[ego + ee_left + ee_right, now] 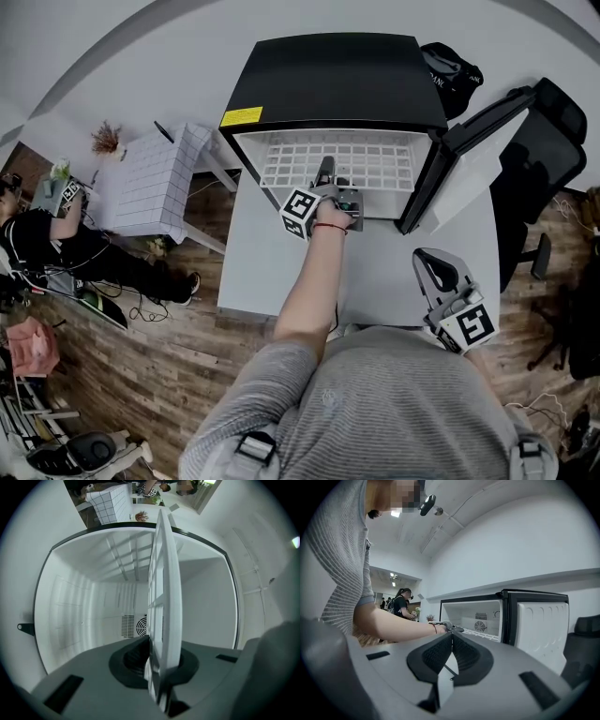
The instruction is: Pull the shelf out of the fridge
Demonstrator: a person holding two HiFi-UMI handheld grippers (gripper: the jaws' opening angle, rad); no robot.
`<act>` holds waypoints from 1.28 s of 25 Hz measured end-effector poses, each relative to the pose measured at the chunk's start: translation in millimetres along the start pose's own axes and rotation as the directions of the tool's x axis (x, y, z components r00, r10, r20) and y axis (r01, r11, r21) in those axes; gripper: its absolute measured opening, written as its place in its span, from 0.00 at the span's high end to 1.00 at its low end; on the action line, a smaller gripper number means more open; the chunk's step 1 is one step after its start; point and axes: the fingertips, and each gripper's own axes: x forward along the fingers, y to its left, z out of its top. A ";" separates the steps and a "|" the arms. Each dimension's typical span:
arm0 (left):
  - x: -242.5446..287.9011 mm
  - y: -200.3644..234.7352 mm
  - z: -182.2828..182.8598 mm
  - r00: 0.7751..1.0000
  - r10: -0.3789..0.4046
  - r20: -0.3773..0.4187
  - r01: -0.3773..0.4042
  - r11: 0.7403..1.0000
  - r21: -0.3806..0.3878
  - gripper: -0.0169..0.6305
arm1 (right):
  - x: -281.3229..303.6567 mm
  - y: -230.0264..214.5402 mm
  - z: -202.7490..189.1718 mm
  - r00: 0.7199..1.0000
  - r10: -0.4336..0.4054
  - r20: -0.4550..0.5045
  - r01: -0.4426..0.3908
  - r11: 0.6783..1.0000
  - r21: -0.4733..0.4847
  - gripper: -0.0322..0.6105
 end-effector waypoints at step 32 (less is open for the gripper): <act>-49.4 -2.9 -6.7 1.000 -0.008 -0.008 0.008 1.000 -0.007 0.92 | -3.1 25.2 -3.4 1.000 0.026 0.008 -0.026 1.000 0.002 0.93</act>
